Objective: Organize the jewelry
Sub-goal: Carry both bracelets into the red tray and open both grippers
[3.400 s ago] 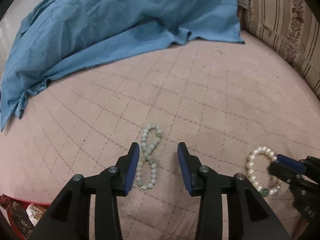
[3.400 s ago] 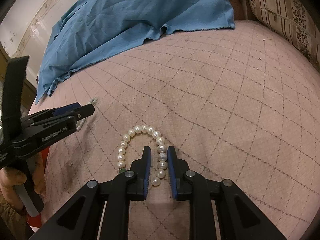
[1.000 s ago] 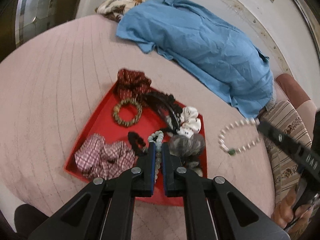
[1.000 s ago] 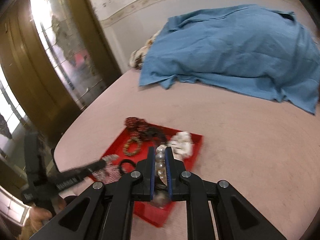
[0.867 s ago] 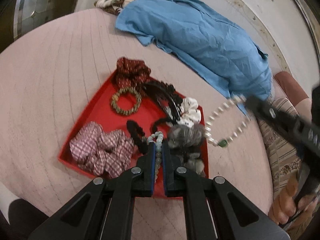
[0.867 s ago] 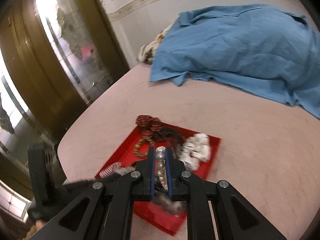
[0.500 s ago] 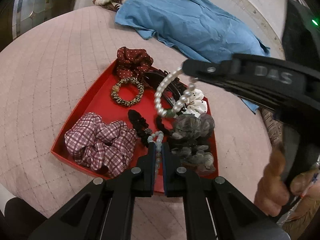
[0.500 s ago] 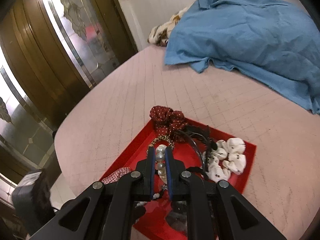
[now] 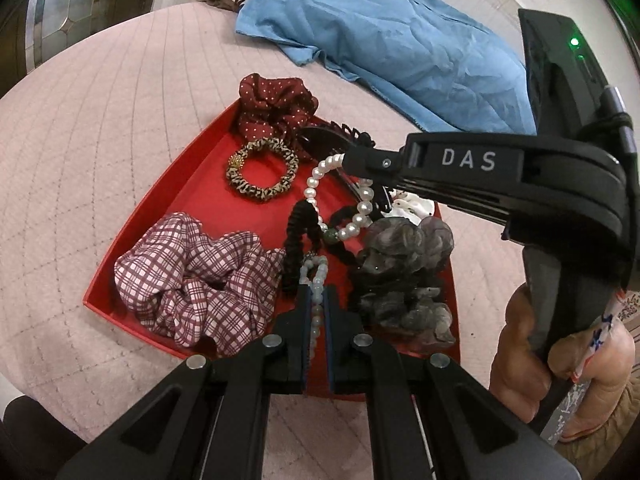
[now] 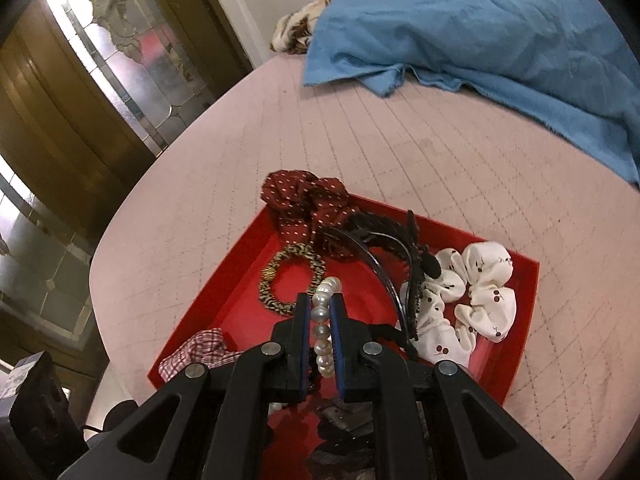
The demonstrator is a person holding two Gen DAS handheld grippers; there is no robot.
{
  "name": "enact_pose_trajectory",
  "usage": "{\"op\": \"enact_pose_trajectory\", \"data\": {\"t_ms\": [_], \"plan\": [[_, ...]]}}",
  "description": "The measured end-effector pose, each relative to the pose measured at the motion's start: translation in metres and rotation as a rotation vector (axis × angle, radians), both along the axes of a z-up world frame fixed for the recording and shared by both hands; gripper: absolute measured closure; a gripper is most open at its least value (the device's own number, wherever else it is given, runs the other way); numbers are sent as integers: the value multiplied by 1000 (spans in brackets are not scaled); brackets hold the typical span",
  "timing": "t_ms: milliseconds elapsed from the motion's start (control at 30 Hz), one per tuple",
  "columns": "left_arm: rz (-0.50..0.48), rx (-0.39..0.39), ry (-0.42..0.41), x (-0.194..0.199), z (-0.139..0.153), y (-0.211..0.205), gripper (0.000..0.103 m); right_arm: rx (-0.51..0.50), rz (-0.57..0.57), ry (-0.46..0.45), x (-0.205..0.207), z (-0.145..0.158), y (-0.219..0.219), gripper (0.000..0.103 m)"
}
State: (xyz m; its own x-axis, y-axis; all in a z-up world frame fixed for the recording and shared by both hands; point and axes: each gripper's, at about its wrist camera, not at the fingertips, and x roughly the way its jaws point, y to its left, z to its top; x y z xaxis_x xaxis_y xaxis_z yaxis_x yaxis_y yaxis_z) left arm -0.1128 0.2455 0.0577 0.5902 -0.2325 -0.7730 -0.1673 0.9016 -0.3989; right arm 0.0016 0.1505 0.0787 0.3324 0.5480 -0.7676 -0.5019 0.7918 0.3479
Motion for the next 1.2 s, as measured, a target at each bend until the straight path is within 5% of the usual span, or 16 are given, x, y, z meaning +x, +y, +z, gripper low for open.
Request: {"op": "enact_pose_trajectory", "data": {"t_ms": [1033,1100,1200], "plan": [[-1,44,24,5,-7,-6,97,-28,-15,57,13,-28,-2,92],[3,43,23,4,-6,-6,91,-28,-13,49,10,-24,-2,85],[16,32,4,-2,1,-6,58,-9,-15,28,4,-15,-4,63]]}}
